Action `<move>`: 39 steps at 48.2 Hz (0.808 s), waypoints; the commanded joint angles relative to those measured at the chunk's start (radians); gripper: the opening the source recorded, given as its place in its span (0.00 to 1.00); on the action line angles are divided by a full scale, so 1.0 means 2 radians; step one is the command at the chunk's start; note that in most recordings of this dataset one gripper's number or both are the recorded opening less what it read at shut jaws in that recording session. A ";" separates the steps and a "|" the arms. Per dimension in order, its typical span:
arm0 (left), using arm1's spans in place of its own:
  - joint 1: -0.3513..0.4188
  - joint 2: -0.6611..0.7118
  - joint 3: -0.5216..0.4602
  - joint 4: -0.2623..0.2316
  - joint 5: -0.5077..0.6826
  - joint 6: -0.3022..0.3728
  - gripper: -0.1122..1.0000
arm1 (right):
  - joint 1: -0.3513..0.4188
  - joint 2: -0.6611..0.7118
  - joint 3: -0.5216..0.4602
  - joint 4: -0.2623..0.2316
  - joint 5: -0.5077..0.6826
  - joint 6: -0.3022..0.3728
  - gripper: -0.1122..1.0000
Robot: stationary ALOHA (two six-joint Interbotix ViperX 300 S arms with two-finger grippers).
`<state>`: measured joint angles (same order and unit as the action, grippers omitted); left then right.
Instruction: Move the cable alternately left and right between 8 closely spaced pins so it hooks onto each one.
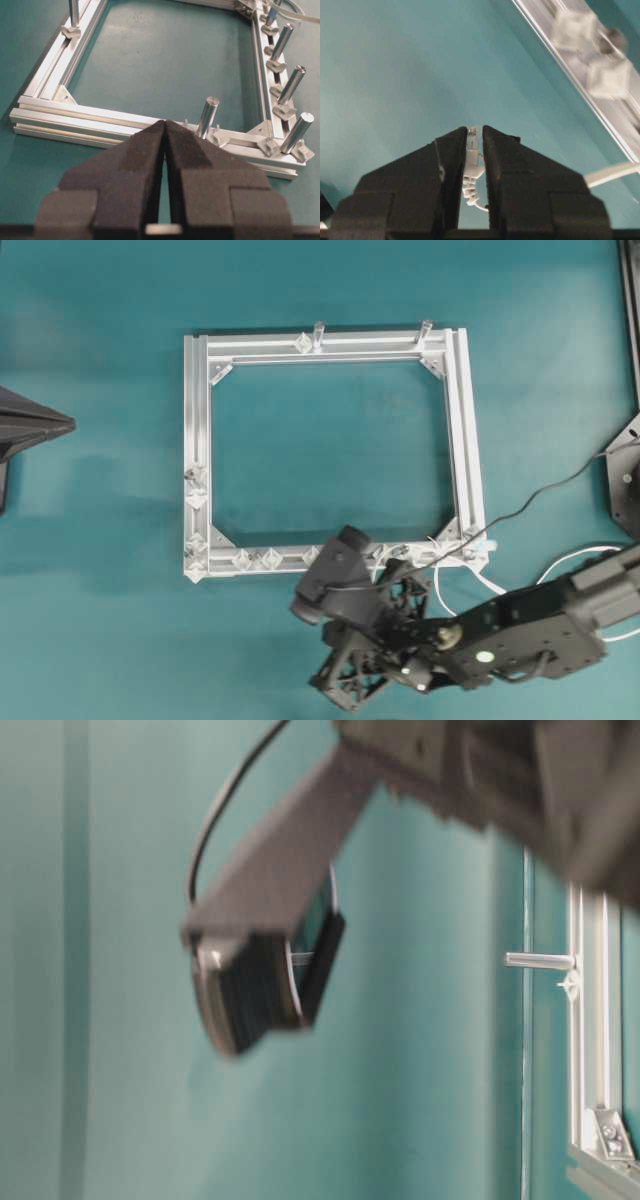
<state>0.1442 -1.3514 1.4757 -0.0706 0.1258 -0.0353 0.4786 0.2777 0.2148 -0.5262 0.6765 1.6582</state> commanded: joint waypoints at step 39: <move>-0.017 0.003 -0.009 0.000 -0.002 -0.005 0.10 | -0.030 0.026 -0.062 -0.003 0.010 -0.005 0.23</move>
<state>0.1150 -1.3530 1.4757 -0.0706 0.1273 -0.0368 0.4310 0.3528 0.1135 -0.5262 0.6903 1.6506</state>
